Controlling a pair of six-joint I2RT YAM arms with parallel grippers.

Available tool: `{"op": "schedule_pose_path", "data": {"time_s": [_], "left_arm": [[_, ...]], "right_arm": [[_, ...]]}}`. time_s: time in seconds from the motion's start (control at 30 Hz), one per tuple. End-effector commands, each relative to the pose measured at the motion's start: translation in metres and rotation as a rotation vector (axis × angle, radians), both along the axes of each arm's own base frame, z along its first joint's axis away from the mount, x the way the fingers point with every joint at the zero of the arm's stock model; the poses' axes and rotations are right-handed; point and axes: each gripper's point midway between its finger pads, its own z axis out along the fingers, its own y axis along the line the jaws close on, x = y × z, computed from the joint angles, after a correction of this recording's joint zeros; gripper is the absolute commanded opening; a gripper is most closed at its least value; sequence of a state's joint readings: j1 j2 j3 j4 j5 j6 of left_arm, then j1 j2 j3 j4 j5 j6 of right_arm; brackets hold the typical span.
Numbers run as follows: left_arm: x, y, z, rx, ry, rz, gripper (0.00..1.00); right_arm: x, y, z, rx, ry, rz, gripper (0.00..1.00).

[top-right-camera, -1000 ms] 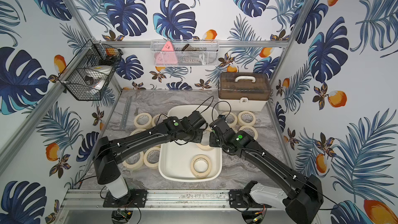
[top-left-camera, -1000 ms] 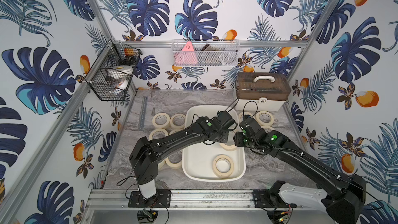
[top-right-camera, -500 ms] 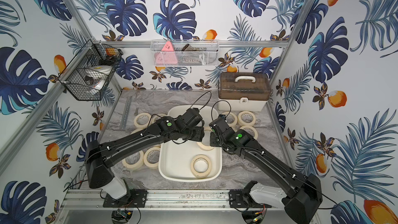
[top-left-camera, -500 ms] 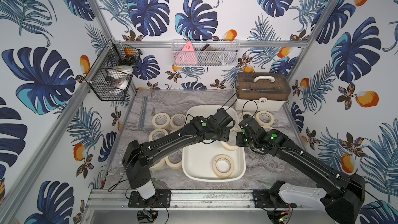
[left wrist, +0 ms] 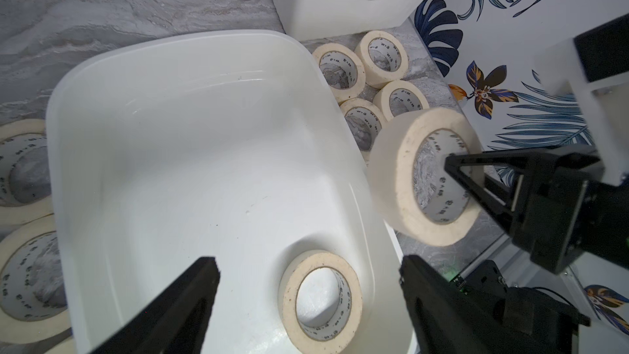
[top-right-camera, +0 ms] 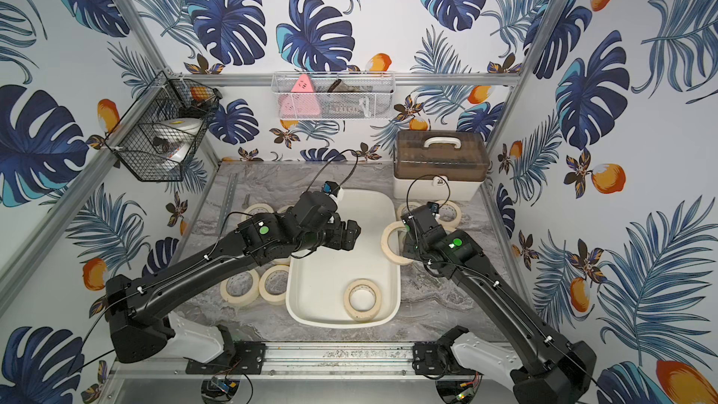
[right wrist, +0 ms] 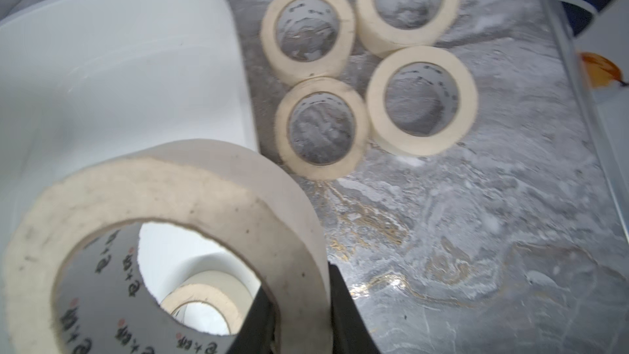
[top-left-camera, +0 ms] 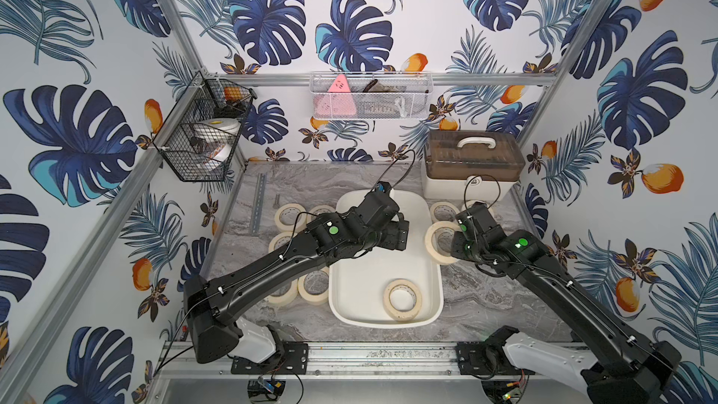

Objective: Take out the art tape in the storage box
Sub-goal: Place the art tape at the center of the board.

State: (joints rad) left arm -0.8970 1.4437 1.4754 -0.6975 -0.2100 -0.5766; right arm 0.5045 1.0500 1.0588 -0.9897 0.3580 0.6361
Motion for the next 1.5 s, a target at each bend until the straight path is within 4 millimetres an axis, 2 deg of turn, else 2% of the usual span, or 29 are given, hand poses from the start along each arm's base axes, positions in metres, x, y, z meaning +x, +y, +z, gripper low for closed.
{"op": "schedule_pose_path", "data": {"time_s": [0.0, 0.13, 0.2, 0.43, 0.73, 1.03, 1.13, 1.47], "left_arm": [[0.007, 0.012, -0.003, 0.03, -0.023, 0.027, 0.92], [0.008, 0.015, -0.017, 0.036, 0.01, 0.037, 0.92], [0.008, 0.016, -0.024, 0.044, 0.027, 0.042, 0.92], [0.007, 0.017, -0.045, 0.066, 0.073, 0.052, 0.92], [0.004, 0.02, -0.06, 0.088, 0.099, 0.052, 0.92], [0.001, 0.027, -0.064, 0.102, 0.097, 0.064, 0.92], [0.0, 0.03, -0.065, 0.105, 0.097, 0.069, 0.92], [-0.003, 0.037, -0.067, 0.117, 0.097, 0.081, 0.92]], "right_arm": [[-0.022, -0.036, -0.011, -0.019, 0.052, -0.163, 0.0], [-0.042, -0.068, -0.032, -0.032, 0.082, -0.357, 0.0], [-0.05, -0.073, -0.044, -0.031, 0.117, -0.403, 0.0], [-0.053, -0.056, -0.083, 0.075, 0.153, -0.397, 0.0], [-0.051, -0.047, -0.128, 0.071, 0.248, -0.392, 0.0], [-0.047, -0.048, -0.146, 0.048, 0.257, -0.391, 0.03], [-0.045, -0.047, -0.151, 0.045, 0.271, -0.389, 0.1], [-0.036, -0.046, -0.157, 0.03, 0.264, -0.382, 0.23]]}}
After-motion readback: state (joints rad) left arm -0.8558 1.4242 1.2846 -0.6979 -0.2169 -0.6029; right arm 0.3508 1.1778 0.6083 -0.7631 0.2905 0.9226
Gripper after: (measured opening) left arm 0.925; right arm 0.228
